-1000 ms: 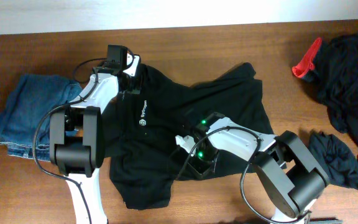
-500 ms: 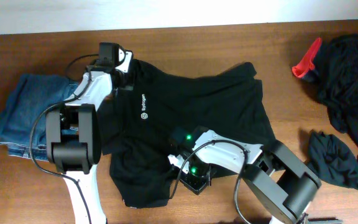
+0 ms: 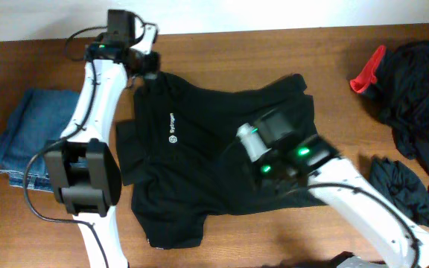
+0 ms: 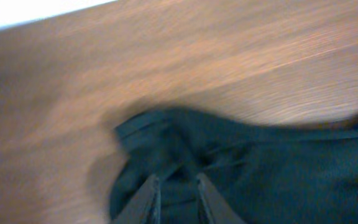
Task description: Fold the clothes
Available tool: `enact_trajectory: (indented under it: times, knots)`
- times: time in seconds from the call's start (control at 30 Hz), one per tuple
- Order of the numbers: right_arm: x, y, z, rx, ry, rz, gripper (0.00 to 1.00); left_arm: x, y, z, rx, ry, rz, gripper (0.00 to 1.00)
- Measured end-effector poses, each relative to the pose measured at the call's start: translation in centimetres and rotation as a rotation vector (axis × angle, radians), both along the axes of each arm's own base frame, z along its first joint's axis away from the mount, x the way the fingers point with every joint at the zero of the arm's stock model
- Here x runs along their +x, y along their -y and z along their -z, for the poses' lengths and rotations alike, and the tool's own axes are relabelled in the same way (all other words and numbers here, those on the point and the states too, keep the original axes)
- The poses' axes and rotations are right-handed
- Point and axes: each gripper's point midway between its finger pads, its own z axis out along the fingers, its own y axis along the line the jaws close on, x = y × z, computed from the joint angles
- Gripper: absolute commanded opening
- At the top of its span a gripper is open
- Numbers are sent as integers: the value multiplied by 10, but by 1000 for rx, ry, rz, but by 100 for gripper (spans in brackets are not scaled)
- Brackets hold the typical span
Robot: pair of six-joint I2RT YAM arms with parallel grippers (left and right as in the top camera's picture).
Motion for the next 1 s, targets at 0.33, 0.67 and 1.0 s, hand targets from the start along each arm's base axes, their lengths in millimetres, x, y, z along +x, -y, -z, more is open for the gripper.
enact_trajectory:
  times: [0.33,0.67,1.0]
  knots:
    - [15,94,46,-54,-283,467,4,-27,168,31,-41,44,348,4]
    - [1,94,87,-96,-452,477,4,-48,209,134,-4,-87,431,4]
    - [-25,93,136,-94,-523,478,4,-40,212,133,-11,-49,430,4]
